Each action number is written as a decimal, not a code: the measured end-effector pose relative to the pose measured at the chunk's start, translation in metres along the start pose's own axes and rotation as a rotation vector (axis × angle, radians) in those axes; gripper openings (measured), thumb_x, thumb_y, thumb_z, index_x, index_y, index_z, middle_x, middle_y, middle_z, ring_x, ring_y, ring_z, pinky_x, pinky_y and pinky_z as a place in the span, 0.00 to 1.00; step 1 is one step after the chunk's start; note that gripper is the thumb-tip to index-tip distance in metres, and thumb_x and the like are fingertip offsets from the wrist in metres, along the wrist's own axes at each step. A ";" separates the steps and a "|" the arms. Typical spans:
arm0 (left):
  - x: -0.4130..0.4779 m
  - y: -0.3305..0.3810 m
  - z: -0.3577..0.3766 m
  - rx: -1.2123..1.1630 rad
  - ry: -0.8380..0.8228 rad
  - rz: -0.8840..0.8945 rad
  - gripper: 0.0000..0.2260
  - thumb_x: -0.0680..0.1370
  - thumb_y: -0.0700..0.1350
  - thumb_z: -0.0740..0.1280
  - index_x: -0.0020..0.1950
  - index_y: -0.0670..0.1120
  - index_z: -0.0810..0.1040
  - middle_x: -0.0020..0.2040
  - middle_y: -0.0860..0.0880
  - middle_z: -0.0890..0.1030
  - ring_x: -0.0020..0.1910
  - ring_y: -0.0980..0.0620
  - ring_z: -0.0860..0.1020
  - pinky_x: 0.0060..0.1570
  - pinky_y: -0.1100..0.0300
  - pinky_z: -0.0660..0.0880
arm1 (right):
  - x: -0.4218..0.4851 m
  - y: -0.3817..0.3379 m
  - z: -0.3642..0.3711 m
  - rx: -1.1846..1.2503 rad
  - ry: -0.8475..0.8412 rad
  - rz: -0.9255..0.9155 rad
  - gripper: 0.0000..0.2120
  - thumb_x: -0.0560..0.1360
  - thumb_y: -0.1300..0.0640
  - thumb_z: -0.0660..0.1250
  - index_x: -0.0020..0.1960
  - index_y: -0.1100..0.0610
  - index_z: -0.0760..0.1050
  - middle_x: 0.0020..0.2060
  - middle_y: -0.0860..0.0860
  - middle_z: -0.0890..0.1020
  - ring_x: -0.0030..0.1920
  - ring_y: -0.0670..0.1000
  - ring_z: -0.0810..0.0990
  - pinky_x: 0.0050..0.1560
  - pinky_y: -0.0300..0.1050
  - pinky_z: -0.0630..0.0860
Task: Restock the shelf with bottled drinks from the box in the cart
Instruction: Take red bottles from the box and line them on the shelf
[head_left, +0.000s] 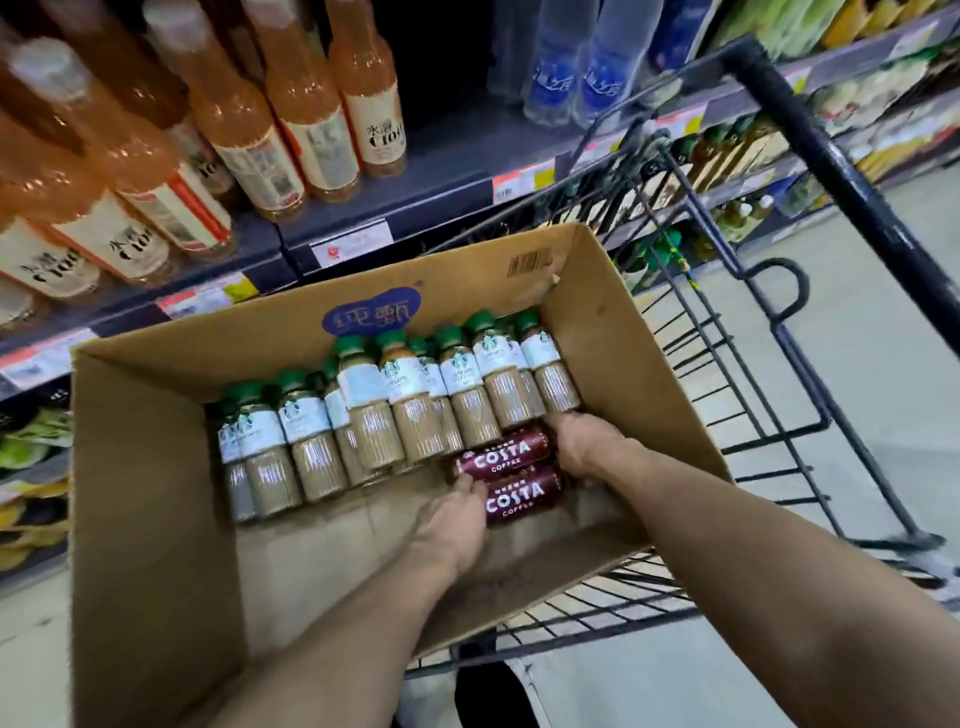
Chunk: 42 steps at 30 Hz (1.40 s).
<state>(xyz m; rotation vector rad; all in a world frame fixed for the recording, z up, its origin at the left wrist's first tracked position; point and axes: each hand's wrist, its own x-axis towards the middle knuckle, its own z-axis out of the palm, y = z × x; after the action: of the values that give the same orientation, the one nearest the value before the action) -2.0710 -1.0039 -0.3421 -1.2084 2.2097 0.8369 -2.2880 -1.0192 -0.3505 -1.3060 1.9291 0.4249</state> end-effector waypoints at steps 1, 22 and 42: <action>0.005 0.001 0.001 0.005 -0.004 -0.010 0.23 0.78 0.41 0.65 0.72 0.44 0.66 0.75 0.43 0.66 0.67 0.40 0.72 0.68 0.47 0.69 | 0.003 -0.001 0.001 0.003 0.006 0.005 0.19 0.76 0.57 0.63 0.67 0.52 0.72 0.61 0.57 0.80 0.60 0.60 0.80 0.62 0.53 0.76; -0.070 -0.059 -0.042 -0.195 0.067 -0.104 0.36 0.71 0.54 0.76 0.75 0.45 0.67 0.74 0.45 0.69 0.71 0.44 0.69 0.70 0.52 0.66 | -0.075 -0.051 -0.051 0.294 0.079 -0.111 0.17 0.67 0.57 0.78 0.54 0.55 0.77 0.47 0.51 0.84 0.49 0.53 0.82 0.52 0.45 0.78; -0.305 -0.130 -0.118 -0.914 0.514 -0.049 0.20 0.71 0.51 0.78 0.58 0.51 0.74 0.49 0.55 0.81 0.47 0.58 0.79 0.44 0.63 0.75 | -0.294 -0.208 -0.125 1.097 0.349 -0.485 0.14 0.73 0.60 0.75 0.57 0.54 0.79 0.53 0.57 0.84 0.52 0.59 0.83 0.47 0.57 0.80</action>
<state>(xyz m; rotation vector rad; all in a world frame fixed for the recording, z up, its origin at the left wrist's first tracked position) -1.8231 -0.9696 -0.0953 -2.0634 2.1806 1.7860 -2.0948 -0.9969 -0.0224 -1.0216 1.5667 -1.0280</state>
